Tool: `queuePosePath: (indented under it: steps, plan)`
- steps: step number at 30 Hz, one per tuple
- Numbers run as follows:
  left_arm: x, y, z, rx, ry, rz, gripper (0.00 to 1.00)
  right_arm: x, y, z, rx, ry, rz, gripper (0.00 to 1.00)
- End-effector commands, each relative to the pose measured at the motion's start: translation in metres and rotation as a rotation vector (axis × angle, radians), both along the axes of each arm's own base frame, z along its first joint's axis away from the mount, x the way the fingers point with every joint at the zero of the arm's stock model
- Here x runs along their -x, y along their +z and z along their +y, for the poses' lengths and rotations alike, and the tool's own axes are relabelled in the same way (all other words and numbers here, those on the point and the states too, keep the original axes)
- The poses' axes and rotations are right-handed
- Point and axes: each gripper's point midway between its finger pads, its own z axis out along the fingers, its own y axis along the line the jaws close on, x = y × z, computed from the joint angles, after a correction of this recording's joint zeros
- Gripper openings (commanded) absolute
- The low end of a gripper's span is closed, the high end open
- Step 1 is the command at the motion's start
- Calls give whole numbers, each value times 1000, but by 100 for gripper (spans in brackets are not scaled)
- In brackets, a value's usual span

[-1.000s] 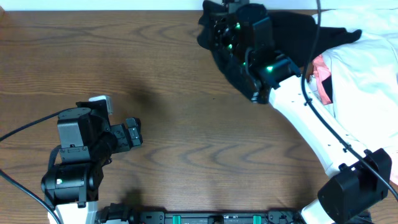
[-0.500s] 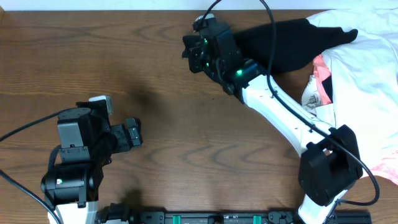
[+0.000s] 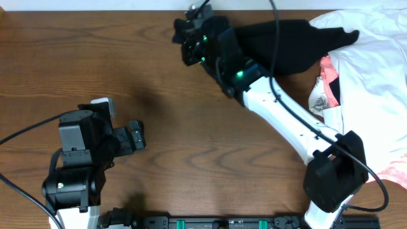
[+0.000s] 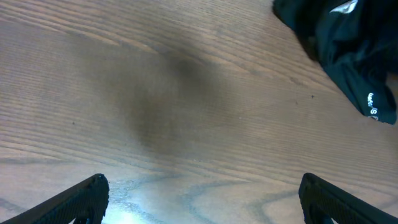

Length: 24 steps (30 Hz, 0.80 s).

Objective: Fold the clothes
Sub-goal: 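Pull the black garment left out of the pile with the right gripper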

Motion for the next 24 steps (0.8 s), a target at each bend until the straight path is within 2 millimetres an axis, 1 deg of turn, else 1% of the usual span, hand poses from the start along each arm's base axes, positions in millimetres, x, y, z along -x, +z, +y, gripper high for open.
queuePosePath:
  steps: [1, 6, 12, 13, 14, 15, 16, 17, 19, 20, 21, 22, 24]
  plan:
    - [-2, 9, -1, 4, -1, -22, 98, 21, 15, 34, -25, 93, -43, 1]
    - [-2, 9, -1, 3, -1, -22, 98, 39, 25, 58, -52, 145, -75, 1]
    - [-2, 9, -1, 4, -1, -22, 98, 51, 23, 70, -51, 172, -72, 1]
    - [-2, 9, -1, 4, -1, -22, 98, 51, 22, 70, -50, 173, -71, 3]
    - [-2, 9, -1, 4, -1, -22, 98, 51, 22, 70, -50, 172, -71, 11]
    - [-2, 9, -1, 4, -1, -22, 98, 50, 21, 70, -48, 171, -70, 31]
    - [-2, 9, -1, 4, -1, -22, 98, 48, 21, 68, -44, 169, -72, 46]
    - [-2, 9, -1, 4, -1, -22, 98, 46, 20, 66, -37, 165, -76, 48]
    - [-2, 9, -1, 4, -1, -22, 98, 40, 18, 58, -20, 154, -77, 57]
    - [-2, 9, -1, 4, -1, -22, 98, 34, 14, 51, -6, 140, -65, 72]
    - [-2, 9, -1, 3, -1, -22, 98, 31, 10, 45, 4, 129, -53, 77]
    - [-2, 9, -1, 4, -1, -22, 98, 26, 4, 37, 23, 114, -30, 81]
    - [-2, 9, -1, 3, -1, -22, 98, 18, -18, 14, 82, 78, 43, 93]
